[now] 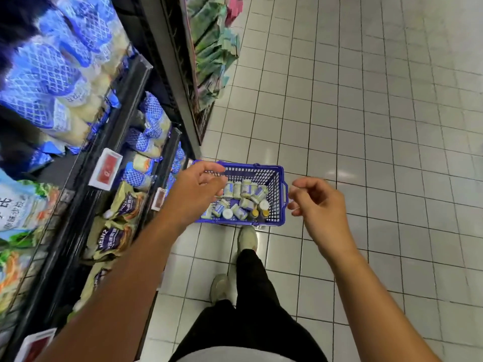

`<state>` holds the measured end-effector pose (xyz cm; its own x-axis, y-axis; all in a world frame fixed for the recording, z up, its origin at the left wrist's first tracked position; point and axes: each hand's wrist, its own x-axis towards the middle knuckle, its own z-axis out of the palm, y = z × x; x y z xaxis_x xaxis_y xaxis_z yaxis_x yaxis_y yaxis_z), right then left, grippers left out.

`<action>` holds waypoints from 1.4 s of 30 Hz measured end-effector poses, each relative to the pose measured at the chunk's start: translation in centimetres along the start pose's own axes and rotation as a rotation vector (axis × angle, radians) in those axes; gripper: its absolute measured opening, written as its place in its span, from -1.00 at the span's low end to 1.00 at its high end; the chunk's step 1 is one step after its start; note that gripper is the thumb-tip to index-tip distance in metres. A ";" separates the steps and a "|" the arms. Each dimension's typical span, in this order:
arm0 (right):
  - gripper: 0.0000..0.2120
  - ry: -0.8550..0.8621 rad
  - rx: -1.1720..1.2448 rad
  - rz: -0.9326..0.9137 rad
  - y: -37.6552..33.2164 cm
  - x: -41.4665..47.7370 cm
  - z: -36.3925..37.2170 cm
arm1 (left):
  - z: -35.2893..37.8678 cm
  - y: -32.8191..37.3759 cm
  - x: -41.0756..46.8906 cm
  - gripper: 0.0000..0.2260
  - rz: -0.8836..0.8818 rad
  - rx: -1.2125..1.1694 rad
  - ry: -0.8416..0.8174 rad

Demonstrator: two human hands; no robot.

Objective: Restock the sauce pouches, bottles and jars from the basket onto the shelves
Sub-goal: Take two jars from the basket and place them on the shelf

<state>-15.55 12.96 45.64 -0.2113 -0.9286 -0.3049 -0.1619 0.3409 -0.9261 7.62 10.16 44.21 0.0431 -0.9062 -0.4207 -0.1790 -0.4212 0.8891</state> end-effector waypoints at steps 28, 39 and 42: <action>-0.95 -0.387 -0.528 0.292 29.6 27.6 9.7 | 6.8 -30.0 27.8 -0.93 -0.513 0.388 -0.146; -0.52 -0.610 -1.139 0.171 50.2 38.3 12.4 | 15.2 -50.9 37.1 -0.39 -0.652 0.769 -0.372; -0.40 -0.716 -1.371 0.021 53.2 40.7 12.8 | 16.8 -54.0 37.6 -0.24 -0.683 0.857 -0.411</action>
<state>-20.40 -8.61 -18.93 0.2005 -0.6593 -0.7246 -0.9795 -0.1491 -0.1354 2.36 -0.54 -22.70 0.0939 -0.3549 -0.9302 -0.8526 -0.5112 0.1090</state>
